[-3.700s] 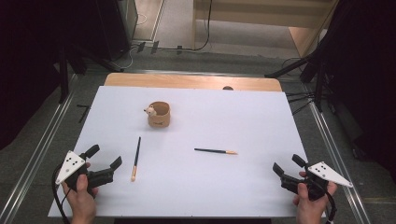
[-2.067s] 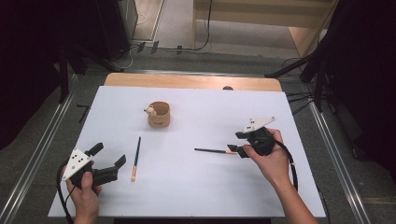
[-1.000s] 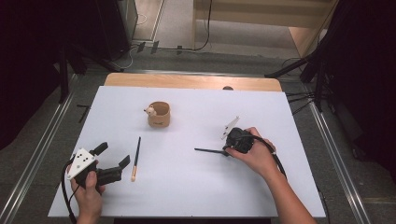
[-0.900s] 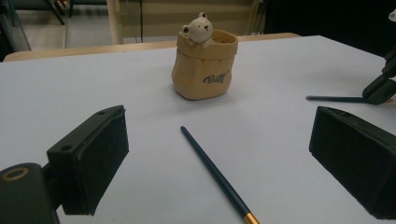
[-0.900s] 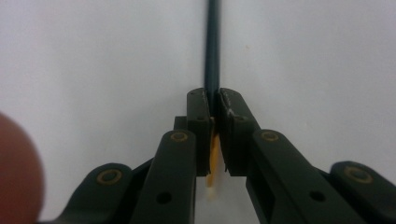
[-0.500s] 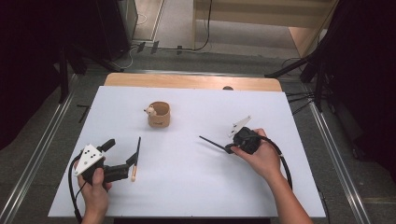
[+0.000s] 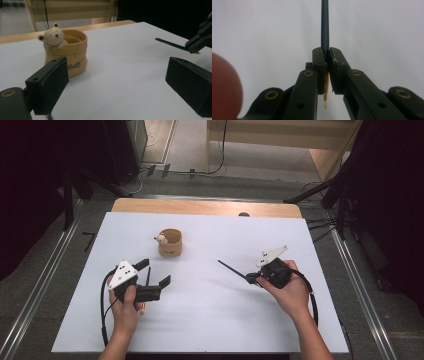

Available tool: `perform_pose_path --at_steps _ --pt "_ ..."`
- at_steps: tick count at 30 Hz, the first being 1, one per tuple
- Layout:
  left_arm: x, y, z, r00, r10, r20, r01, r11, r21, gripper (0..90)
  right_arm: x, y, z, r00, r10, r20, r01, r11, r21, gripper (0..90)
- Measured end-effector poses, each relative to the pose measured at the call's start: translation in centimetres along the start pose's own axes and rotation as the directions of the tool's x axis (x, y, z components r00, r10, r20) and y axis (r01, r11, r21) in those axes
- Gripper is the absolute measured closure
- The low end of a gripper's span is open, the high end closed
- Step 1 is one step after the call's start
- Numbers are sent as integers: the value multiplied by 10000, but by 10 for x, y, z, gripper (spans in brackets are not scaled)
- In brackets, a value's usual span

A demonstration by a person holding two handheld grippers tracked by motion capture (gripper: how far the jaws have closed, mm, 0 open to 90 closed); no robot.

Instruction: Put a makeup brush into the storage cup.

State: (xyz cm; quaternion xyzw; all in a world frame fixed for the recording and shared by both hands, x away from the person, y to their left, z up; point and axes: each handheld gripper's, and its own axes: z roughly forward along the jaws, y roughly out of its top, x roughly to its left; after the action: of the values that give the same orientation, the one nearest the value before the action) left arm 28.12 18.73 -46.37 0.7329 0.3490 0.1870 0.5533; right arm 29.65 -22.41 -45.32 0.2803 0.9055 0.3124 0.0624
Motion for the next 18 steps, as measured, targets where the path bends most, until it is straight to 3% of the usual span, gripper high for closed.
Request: perform_pose_path --at_steps 3,6,11,16,18 --pt "-4 2 13 9996 139 262 -142 9998 133 62 5 -4 -2 9999 -63 -120 60 9996 -272 853" --pt "-7 6 23 9981 213 576 -220 9997 127 67 6 -5 0 9999 -80 -140 78 9998 -171 853" --pt "-10 13 32 9910 329 1297 -340 9994 59 67 7 -5 -1 9997 -90 -227 84 9996 -251 853" --pt "-14 16 36 9776 320 2080 -345 9994 87 68 10 -4 -3 9994 -128 -320 115 9992 -390 853" --pt "-17 17 37 9676 418 2490 -474 9987 169 68 15 -2 -4 9987 -288 -412 269 9986 -447 853"
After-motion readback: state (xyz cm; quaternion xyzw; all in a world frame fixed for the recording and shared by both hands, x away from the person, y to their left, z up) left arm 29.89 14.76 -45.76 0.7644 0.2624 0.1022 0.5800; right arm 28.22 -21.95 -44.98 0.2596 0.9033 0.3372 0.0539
